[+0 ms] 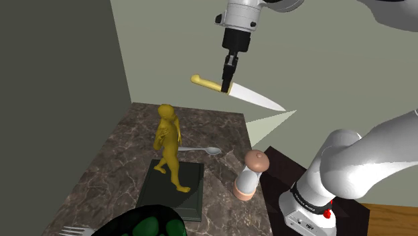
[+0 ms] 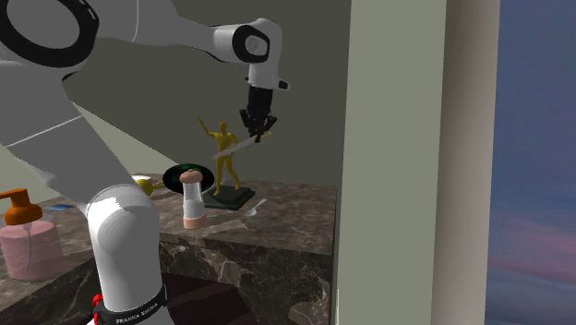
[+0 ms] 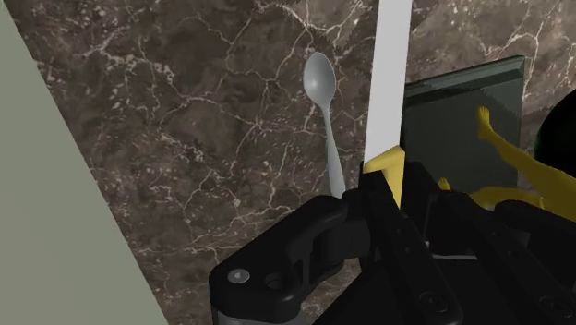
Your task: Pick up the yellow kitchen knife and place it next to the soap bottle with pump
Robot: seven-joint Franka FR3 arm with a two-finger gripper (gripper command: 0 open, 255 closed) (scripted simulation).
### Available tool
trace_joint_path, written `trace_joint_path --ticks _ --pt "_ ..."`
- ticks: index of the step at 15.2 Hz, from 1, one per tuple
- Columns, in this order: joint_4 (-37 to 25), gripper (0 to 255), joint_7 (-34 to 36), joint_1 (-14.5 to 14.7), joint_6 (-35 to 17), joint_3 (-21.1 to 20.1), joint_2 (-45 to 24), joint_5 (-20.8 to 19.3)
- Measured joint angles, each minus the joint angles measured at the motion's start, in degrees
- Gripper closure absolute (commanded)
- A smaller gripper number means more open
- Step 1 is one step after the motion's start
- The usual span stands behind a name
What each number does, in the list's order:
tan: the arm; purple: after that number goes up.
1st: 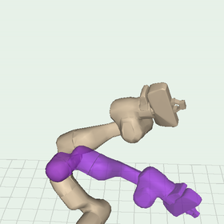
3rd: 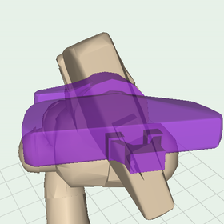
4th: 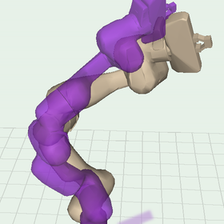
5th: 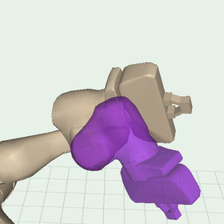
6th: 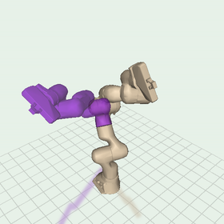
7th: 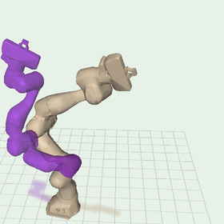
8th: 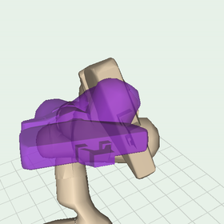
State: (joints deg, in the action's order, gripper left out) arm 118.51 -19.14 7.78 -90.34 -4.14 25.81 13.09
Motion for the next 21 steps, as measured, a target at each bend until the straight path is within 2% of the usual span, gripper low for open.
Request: trace_joint_path --ticks 12,21 --pt "15.4 255 9.1 4.3 5.4 -5.9 23.0 6.0" --pt "20.7 255 18.6 8.8 12.9 -11.6 38.2 13.2"
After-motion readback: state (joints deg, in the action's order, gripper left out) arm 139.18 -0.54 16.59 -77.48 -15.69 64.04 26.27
